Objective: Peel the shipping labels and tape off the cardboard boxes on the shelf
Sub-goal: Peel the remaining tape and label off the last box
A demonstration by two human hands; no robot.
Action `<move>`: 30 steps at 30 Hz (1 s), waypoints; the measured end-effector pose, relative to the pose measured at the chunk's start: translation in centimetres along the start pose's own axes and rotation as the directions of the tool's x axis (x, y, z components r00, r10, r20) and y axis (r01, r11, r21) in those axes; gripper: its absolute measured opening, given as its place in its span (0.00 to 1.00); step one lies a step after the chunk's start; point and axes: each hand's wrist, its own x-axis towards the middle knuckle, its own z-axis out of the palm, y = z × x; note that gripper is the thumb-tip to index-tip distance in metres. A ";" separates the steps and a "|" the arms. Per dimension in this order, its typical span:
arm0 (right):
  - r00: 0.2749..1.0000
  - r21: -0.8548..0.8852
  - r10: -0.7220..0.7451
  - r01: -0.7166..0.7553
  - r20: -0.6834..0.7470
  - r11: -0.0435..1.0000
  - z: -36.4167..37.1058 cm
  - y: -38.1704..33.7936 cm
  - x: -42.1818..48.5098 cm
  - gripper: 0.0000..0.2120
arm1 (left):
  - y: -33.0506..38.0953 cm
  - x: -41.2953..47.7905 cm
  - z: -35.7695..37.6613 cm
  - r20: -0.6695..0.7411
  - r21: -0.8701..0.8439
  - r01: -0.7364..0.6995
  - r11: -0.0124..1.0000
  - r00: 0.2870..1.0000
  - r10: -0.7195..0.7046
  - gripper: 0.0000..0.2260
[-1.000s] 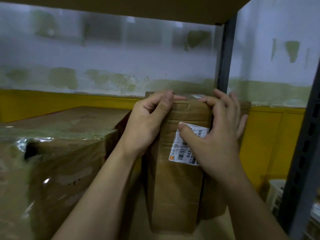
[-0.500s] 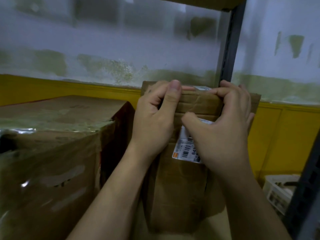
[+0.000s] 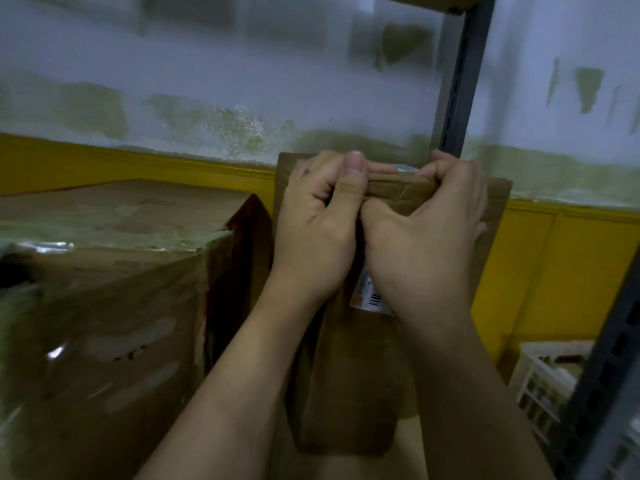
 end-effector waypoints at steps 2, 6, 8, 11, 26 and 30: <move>1.000 0.007 -0.011 0.010 0.020 1.000 0.4 0.3 -0.3 0.19 | -0.3 0.1 -0.2 -0.005 -0.013 0.022 1.000 1.000 -0.022 0.16; 0.986 0.121 -0.077 0.059 0.148 0.991 -0.7 1.4 -1.1 0.23 | -0.7 0.0 -0.5 -0.016 -0.041 0.059 0.997 0.998 -0.060 0.19; 0.979 0.134 -0.092 0.067 0.182 0.989 -1.4 1.6 -1.0 0.21 | -0.6 -0.1 -0.4 -0.017 -0.027 0.063 0.998 0.998 -0.063 0.20; 0.979 0.139 -0.097 0.072 0.178 0.988 -1.6 1.4 -0.9 0.17 | -0.4 -0.1 -0.2 -0.014 -0.030 0.051 0.998 0.999 -0.052 0.17; 0.999 0.124 -0.019 0.014 0.043 0.992 -0.1 0.9 -0.4 0.15 | -0.6 -0.4 0.1 -0.036 0.065 -0.014 0.998 0.999 0.017 0.21; 0.999 0.111 -0.020 0.023 -0.030 0.994 0.6 0.6 -0.7 0.15 | -0.2 -0.4 0.1 -0.020 0.071 -0.001 0.997 1.000 0.003 0.19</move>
